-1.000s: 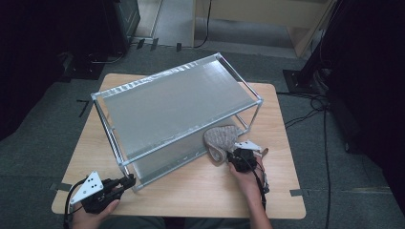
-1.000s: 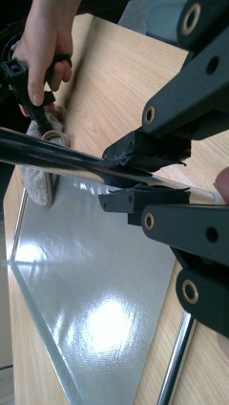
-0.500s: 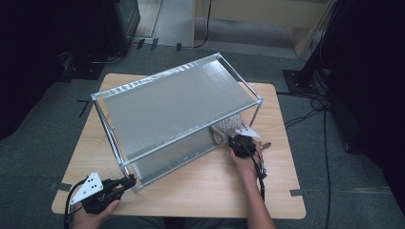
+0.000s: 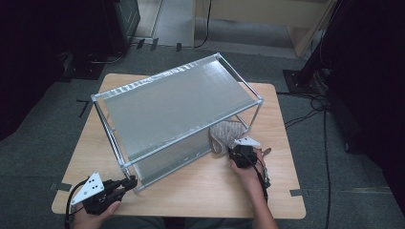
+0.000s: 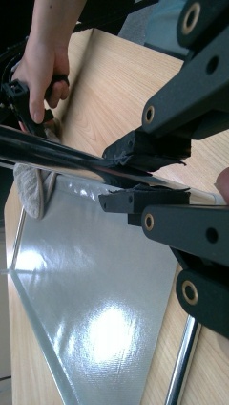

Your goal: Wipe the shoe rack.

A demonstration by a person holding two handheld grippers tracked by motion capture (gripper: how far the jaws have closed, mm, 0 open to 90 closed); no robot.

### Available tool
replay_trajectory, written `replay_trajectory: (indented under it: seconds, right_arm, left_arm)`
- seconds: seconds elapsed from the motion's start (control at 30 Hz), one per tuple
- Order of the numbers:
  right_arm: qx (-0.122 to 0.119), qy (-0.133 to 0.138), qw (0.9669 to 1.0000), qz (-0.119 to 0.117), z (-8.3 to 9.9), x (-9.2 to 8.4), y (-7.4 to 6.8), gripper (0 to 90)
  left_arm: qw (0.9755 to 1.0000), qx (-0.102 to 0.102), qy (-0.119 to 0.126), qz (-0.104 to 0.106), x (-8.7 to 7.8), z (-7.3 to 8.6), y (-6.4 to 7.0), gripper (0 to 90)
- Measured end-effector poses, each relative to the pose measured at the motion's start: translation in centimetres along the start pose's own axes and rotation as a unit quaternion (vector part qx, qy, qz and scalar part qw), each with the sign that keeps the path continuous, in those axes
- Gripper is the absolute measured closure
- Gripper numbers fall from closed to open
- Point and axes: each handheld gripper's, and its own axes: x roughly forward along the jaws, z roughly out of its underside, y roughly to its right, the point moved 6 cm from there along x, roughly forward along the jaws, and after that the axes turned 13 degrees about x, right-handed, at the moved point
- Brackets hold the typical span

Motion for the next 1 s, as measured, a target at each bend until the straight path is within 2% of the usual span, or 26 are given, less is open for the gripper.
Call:
replay_trajectory:
  seconds: [0.1, 0.13, 0.23, 0.3, 0.33, 0.43, 0.47, 0.53, 0.57, 0.63, 0.73, 0.83, 0.9, 1.0]
  right_arm:
    - [0.004, -0.006, 1.0, -0.002, 0.2, -0.4, 0.1, 73.6]
    - [0.012, 0.002, 0.9999, 0.0, 0.1, -0.7, -0.1, 73.4]
    - [0.013, 0.051, 0.9983, -0.025, -1.5, -1.3, -0.9, 72.2]
    - [0.014, 0.073, 0.9971, -0.012, -3.0, -1.1, -0.9, 71.8]
    - [0.024, 0.077, 0.9967, -0.009, -3.6, -0.7, -0.8, 71.5]
    - [0.055, 0.069, 0.996, 0.012, -4.8, 1.2, 0.1, 71.3]
    - [0.053, 0.067, 0.9962, 0.016, -4.9, 1.7, 0.2, 71.3]
    - [0.038, 0.042, 0.9981, 0.023, -4.4, 3.1, 0.3, 71.6]
    - [0.032, 0.046, 0.9981, 0.026, -4.2, 3.2, 0.2, 71.7]
    - [0.022, 0.051, 0.9979, 0.033, -3.9, 3.1, 0.1, 72.1]
    - [0.01, 0.04, 0.9985, 0.035, -3.4, 2.4, 0.3, 72.3]
    - [0.013, 0.034, 0.9988, 0.031, -3.0, 1.8, 0.6, 72.4]
    - [0.013, 0.026, 0.9992, 0.028, -2.0, 0.7, 1.1, 72.4]
    - [0.027, 0.02, 0.9994, 0.013, -1.1, -0.5, 1.9, 72.1]
  left_arm:
    - [1.0, -0.001, 0.001, 0.002, 0.0, 0.0, 0.0, 79.3]
    - [1.0, -0.001, 0.001, 0.003, 0.0, 0.0, -0.1, 79.3]
    - [1.0, -0.004, 0.003, 0.007, 0.0, 0.0, -0.1, 79.2]
    - [1.0, -0.001, 0.002, 0.006, 0.1, 0.0, -0.1, 79.2]
    - [1.0, -0.001, 0.002, 0.006, 0.1, 0.0, 0.0, 79.2]
    - [1.0, 0.0, 0.002, 0.006, 0.1, 0.0, 0.0, 79.3]
    - [1.0, 0.001, 0.002, 0.005, 0.1, 0.0, 0.0, 79.3]
    - [1.0, 0.0, 0.003, 0.006, 0.1, 0.1, 0.0, 79.3]
    - [1.0, 0.0, 0.004, 0.006, 0.0, 0.1, -0.1, 79.2]
    - [1.0, -0.003, 0.005, 0.007, 0.0, 0.1, -0.1, 79.1]
    - [1.0, -0.006, 0.003, 0.005, -0.1, 0.1, -0.1, 79.0]
    - [1.0, -0.006, 0.001, 0.003, -0.2, 0.1, -0.1, 79.1]
    - [1.0, -0.006, 0.0, 0.004, -0.2, 0.1, 0.0, 79.0]
    - [0.9999, -0.006, 0.003, 0.009, 0.0, 0.1, 0.1, 78.8]
